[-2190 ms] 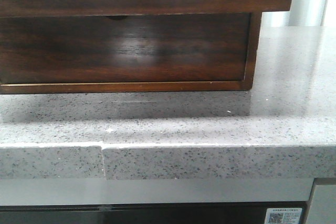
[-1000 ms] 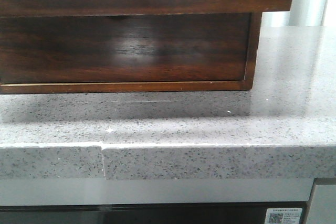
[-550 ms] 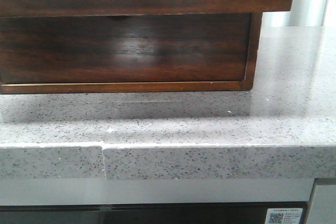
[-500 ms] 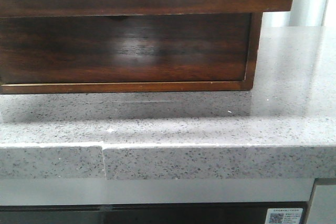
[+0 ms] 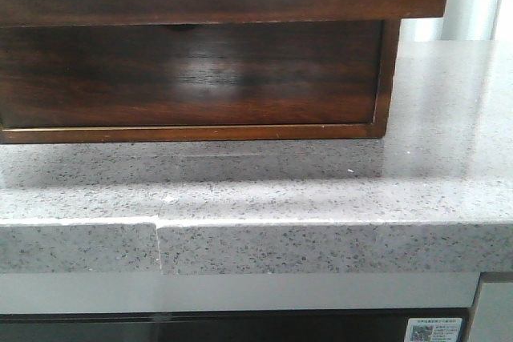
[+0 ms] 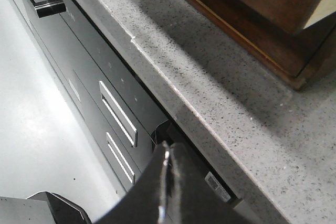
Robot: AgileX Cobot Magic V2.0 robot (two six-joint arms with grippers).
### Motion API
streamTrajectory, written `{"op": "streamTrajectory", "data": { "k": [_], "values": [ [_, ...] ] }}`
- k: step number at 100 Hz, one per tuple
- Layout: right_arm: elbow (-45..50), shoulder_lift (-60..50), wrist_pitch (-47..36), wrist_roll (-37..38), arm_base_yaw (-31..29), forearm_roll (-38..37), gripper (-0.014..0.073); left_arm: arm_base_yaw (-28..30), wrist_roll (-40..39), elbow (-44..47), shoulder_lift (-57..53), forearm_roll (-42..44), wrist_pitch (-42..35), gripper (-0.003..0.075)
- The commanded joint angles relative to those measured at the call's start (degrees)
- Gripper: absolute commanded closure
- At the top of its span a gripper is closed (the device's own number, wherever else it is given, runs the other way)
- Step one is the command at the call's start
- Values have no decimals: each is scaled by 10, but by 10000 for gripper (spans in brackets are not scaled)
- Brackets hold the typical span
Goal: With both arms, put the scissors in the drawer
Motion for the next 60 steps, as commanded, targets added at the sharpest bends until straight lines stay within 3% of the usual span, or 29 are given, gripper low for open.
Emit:
{"op": "streamTrajectory", "data": {
  "k": [1, 23, 60],
  "values": [
    [-15, 4, -39, 0, -1, 4, 655, 32, 3, 11, -16, -6, -17, 742],
    [-15, 4, -39, 0, -1, 4, 655, 73, 30, 11, -16, -20, 82, 742],
    [-15, 4, -39, 0, -1, 4, 655, 117, 22, 12, -16, -33, 80, 742]
  ]
}}
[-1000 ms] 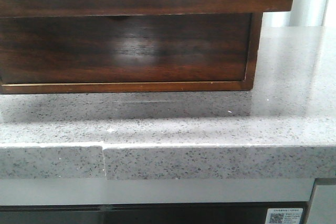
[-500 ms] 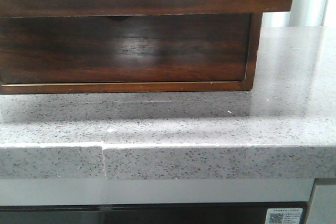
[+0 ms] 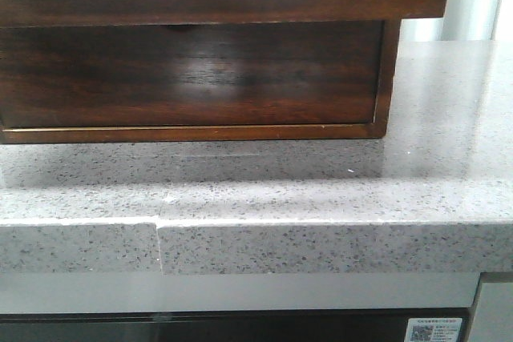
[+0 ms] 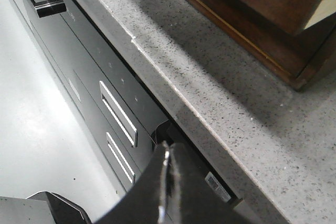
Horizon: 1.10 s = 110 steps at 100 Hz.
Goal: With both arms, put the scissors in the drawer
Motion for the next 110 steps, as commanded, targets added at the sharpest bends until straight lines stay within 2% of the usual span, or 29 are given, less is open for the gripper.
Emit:
{"op": "streamTrajectory", "data": {
  "k": [1, 21, 79, 83, 94, 110],
  "values": [
    [-15, 4, -39, 0, -1, 4, 655, 11, -6, 12, -16, -15, -38, 742],
    [-15, 4, -39, 0, -1, 4, 655, 37, -6, 12, -16, -19, -38, 742],
    [-15, 4, -39, 2, -1, 6, 655, 37, -6, 11, -16, -12, -43, 742],
    [-19, -1, -67, 25, -1, 33, 655, 37, -6, 11, -16, -12, -43, 742],
    [-19, -2, -148, 26, -1, 57, 655, 37, -6, 11, -16, -12, -43, 742],
    [-18, -2, -170, 26, -1, 57, 655, 37, -6, 11, -16, -12, -43, 742]
  ]
}}
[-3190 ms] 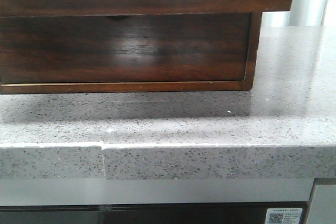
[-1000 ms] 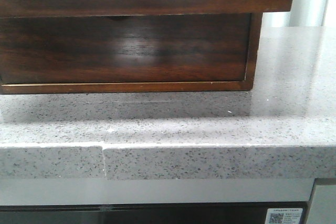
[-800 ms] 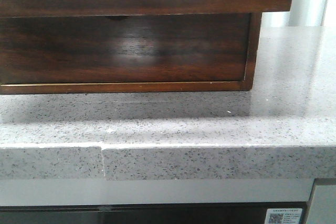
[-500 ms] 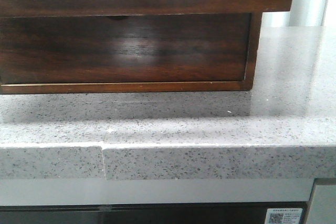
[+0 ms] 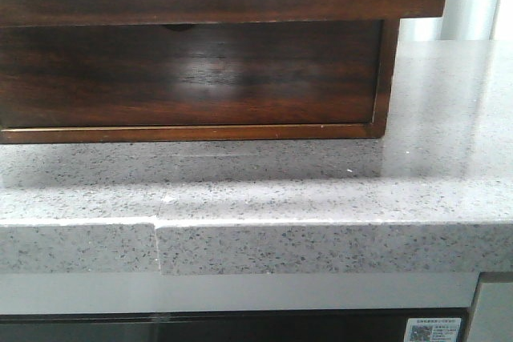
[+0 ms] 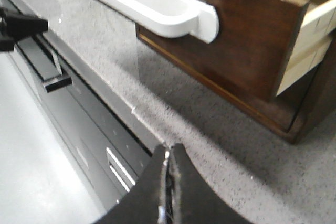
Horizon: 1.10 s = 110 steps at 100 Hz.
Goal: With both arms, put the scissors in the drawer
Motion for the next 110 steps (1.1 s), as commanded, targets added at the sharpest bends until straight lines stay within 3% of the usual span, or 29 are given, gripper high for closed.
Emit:
{"op": "streamTrajectory", "data": {
  "k": [1, 65, 75, 95, 110],
  "values": [
    [-18, 2, -56, 3, -1, 9, 655, 1, -5, 11, -16, -1, -43, 742],
    [-10, 2, -84, 3, -10, 9, 655, 1, -5, 11, -16, -1, -43, 742],
    [19, 2, -177, 3, -27, 9, 655, 1, -5, 11, -16, -1, -43, 742],
    [117, 2, -466, 10, -60, 4, 655, 1, -5, 11, -16, -1, -43, 742],
    [170, 2, -585, 71, -85, -79, 655, 1, -5, 11, -16, -1, -43, 742]
  ]
}}
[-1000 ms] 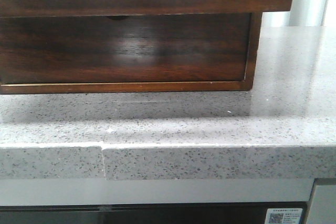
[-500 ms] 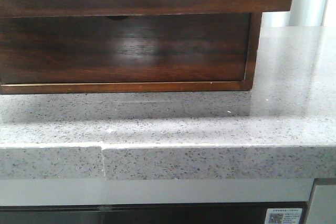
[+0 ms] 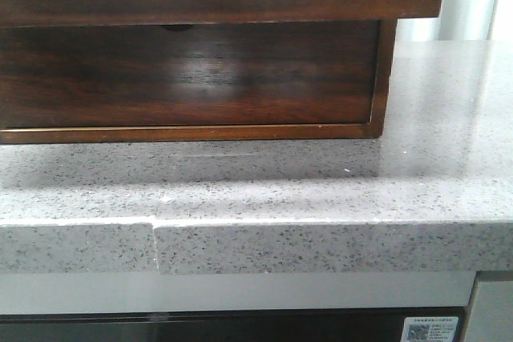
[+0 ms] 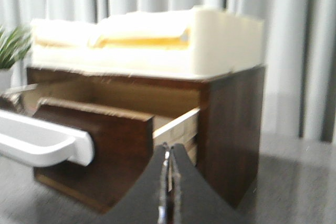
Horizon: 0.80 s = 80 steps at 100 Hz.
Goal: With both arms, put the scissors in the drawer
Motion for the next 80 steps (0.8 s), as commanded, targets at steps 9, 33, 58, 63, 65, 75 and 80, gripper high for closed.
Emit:
{"op": "streamTrajectory", "data": {
  "k": [9, 33, 58, 63, 65, 75, 80],
  "values": [
    [39, 2, -168, 99, -41, -143, 655, 1, -4, 11, -16, -1, -43, 742],
    [94, 2, -207, 211, -135, -229, 655, 1, -4, 11, -16, -1, -43, 742],
    [114, -20, -152, 238, -212, -247, 655, 1, -4, 11, -16, -1, -43, 742],
    [114, -31, -136, 238, -230, -248, 655, 1, -4, 11, -16, -1, -43, 742],
    [114, -36, -127, 238, -238, -249, 655, 1, -4, 11, -16, -1, -43, 742],
    [114, -64, -77, 238, -276, -251, 655, 1, -4, 11, -16, -1, -43, 742],
    [114, -81, -45, 238, -293, -251, 655, 1, -4, 11, -16, -1, -43, 742]
  ]
}}
